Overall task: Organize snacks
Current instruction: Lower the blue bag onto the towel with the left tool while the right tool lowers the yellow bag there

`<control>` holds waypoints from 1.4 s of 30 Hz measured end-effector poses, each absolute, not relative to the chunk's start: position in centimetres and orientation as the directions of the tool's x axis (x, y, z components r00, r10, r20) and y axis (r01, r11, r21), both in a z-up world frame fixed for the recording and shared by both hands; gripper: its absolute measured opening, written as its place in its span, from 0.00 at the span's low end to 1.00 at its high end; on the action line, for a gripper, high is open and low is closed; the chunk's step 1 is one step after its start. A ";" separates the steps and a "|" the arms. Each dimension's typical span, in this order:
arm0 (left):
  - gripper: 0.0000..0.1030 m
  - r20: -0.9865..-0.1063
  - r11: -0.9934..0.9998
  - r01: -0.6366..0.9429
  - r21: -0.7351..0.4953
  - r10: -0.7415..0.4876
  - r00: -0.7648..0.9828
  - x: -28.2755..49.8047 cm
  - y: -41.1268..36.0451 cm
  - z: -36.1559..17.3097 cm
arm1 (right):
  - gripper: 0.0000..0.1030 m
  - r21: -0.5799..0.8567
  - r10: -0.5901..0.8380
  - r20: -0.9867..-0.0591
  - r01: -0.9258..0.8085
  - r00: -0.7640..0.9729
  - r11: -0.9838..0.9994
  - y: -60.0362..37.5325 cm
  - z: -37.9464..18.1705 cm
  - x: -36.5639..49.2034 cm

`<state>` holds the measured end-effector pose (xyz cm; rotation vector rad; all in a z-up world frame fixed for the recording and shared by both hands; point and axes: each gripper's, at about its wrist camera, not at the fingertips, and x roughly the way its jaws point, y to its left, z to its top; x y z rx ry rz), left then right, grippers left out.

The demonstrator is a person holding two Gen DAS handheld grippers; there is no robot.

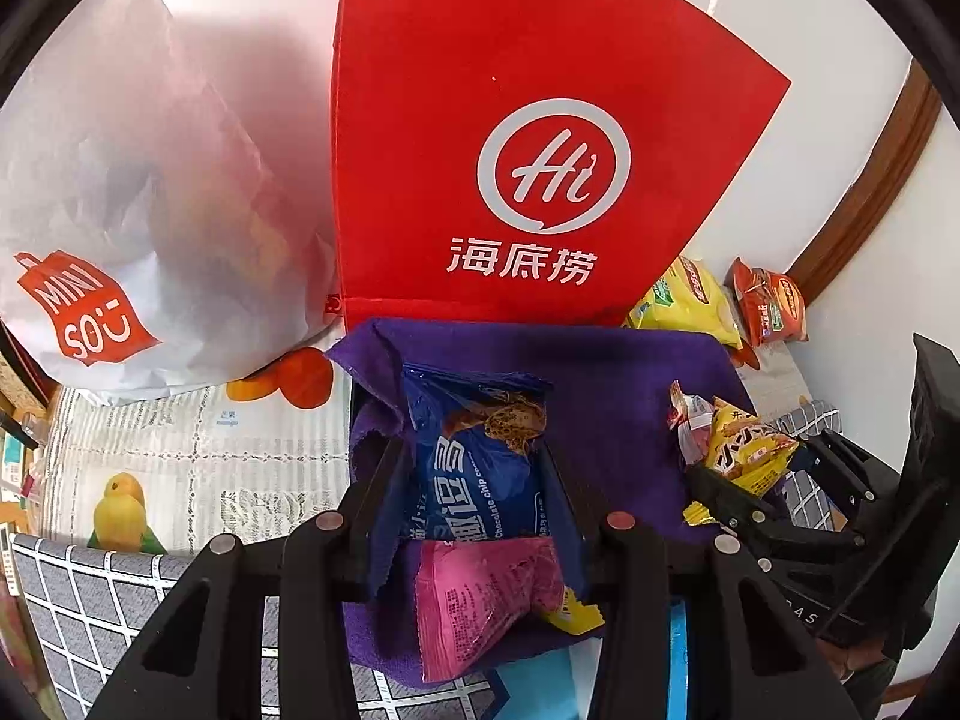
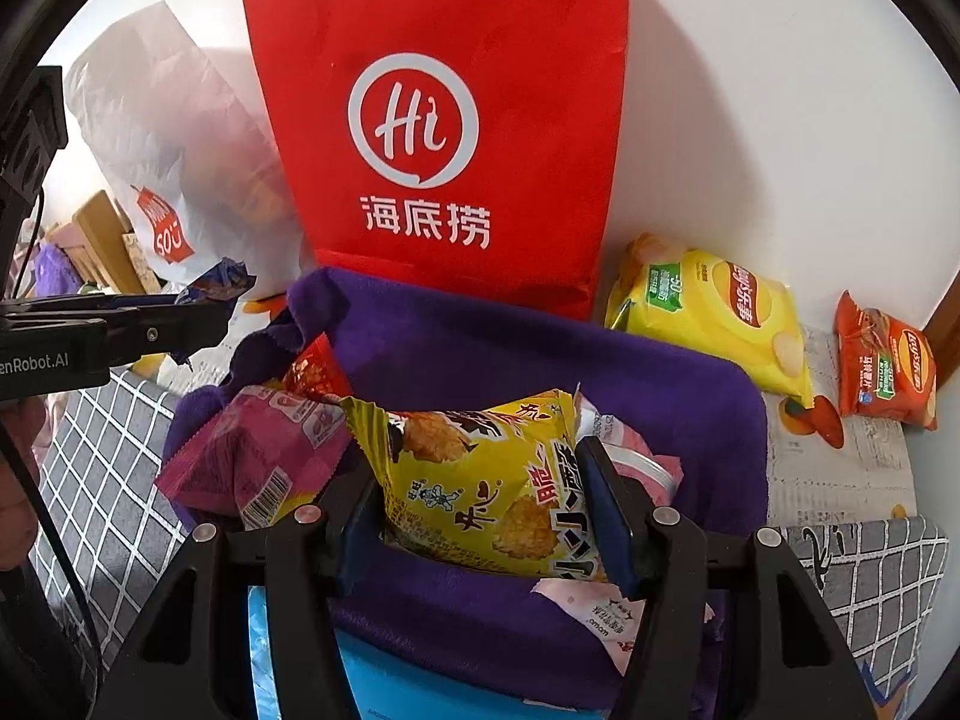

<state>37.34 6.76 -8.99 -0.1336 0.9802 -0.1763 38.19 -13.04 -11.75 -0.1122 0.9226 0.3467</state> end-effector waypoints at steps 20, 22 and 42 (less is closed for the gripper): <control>0.40 -0.825 0.975 0.099 -0.197 -0.219 0.521 37.5 6.3 -9.7 | 0.58 -0.006 0.187 -0.848 -0.362 0.496 0.932 -12.2 -13.6 38.5; 0.40 -0.826 0.975 0.103 -0.196 -0.221 0.518 37.5 6.2 -9.7 | 0.59 -0.012 0.180 -0.852 -0.361 0.491 0.932 -12.1 -13.8 38.6; 0.40 -0.832 0.974 0.120 -0.192 -0.226 0.506 37.6 5.7 -10.0 | 0.59 -0.032 0.157 -0.867 -0.368 0.472 0.929 -11.8 -14.4 38.8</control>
